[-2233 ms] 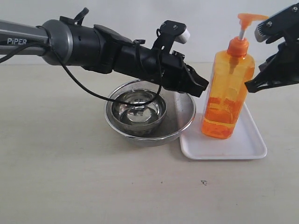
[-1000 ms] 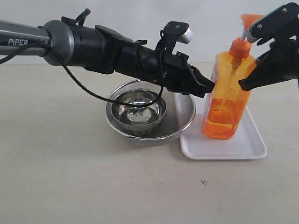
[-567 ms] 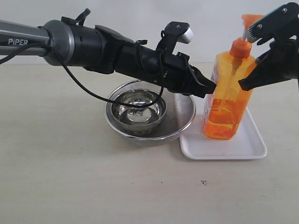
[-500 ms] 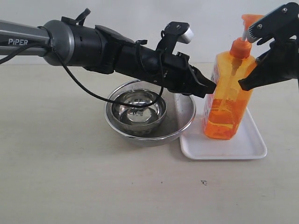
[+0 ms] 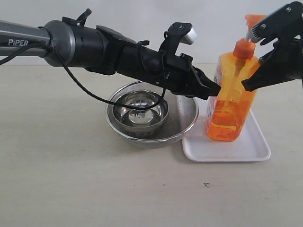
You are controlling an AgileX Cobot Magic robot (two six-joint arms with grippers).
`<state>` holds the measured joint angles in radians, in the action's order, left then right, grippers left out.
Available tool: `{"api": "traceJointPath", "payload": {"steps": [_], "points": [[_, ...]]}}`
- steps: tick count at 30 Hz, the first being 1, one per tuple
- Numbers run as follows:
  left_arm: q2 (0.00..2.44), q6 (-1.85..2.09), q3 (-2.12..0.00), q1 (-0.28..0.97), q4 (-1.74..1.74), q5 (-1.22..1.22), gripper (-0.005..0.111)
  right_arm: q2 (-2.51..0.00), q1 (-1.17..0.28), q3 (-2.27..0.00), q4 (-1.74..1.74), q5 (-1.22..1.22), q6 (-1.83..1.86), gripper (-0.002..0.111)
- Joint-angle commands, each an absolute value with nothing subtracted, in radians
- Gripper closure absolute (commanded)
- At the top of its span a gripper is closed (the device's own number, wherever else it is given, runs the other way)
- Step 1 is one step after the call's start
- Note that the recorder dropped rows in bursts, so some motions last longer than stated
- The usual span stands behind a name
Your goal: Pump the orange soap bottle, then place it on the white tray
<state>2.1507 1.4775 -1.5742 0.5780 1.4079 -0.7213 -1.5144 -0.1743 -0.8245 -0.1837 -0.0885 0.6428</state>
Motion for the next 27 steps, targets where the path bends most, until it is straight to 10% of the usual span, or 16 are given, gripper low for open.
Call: {"api": "traceJointPath", "payload": {"steps": [1,27], "points": [[2.137,1.469,-1.576,0.582,1.425,-0.733,0.102,-1.518,-0.175,-0.828,-0.174,-0.100,0.645,0.108],[2.115,1.329,-1.576,0.552,1.261,-0.690,0.102,-1.431,-0.098,-0.826,-0.172,0.080,0.649,0.108]]}}
